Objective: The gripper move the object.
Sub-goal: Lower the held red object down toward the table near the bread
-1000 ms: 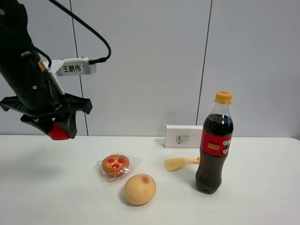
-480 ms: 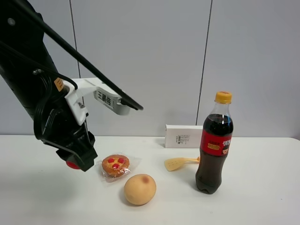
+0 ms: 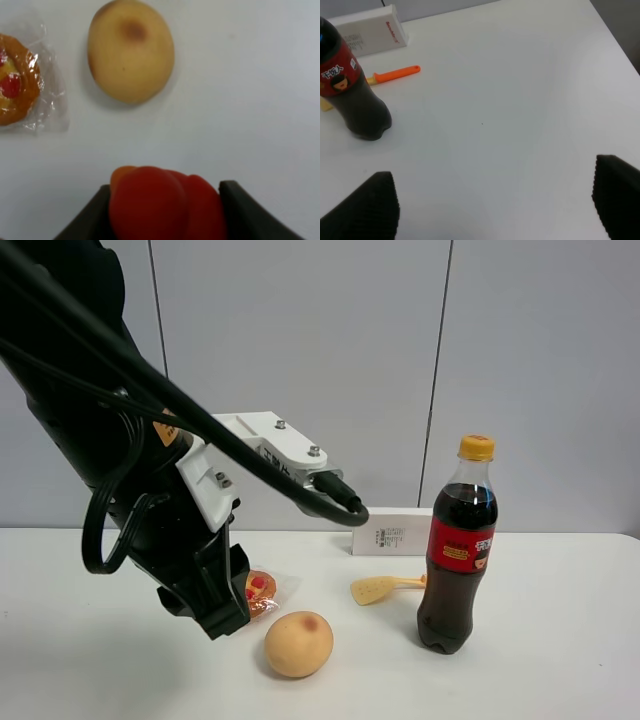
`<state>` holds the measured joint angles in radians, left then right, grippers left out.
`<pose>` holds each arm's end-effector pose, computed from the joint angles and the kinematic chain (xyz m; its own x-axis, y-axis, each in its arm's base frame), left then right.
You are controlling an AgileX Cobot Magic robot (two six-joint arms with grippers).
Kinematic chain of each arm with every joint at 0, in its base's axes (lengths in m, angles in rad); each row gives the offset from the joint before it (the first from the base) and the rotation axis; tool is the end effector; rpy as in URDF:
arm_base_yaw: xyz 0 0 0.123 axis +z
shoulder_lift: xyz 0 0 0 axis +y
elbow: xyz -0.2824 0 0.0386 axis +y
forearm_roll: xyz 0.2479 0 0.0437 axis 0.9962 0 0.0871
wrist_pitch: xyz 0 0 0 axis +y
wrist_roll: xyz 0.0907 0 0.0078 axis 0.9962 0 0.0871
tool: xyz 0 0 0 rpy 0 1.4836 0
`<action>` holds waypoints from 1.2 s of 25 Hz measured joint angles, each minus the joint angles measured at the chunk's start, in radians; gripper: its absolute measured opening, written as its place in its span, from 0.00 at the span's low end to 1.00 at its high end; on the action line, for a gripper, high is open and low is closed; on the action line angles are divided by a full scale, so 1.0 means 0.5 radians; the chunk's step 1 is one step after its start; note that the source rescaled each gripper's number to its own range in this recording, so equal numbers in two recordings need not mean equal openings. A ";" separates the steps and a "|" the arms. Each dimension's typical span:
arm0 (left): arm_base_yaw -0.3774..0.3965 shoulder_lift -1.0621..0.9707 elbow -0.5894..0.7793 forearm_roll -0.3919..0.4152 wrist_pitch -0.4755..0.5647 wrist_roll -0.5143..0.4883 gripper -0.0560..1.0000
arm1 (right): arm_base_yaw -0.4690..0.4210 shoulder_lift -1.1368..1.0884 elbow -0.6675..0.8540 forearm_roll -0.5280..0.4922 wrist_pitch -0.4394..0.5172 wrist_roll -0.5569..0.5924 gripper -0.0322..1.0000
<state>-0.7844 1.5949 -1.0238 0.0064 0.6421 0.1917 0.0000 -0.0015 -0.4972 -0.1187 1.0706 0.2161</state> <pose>0.2244 -0.2234 0.2249 -0.4887 0.7640 -0.4213 0.8166 0.5706 0.0875 -0.0055 -0.0095 0.2761 -0.4429 0.1574 -0.8826 0.1643 0.9820 0.0927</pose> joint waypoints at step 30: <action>-0.289 0.300 0.000 0.041 -0.353 0.905 0.07 | 0.000 0.000 0.000 0.000 0.000 0.000 1.00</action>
<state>-0.9292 1.7447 -1.0238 0.0270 0.4658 0.6441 0.0000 -0.0015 -0.4972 -0.1187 1.0706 0.2161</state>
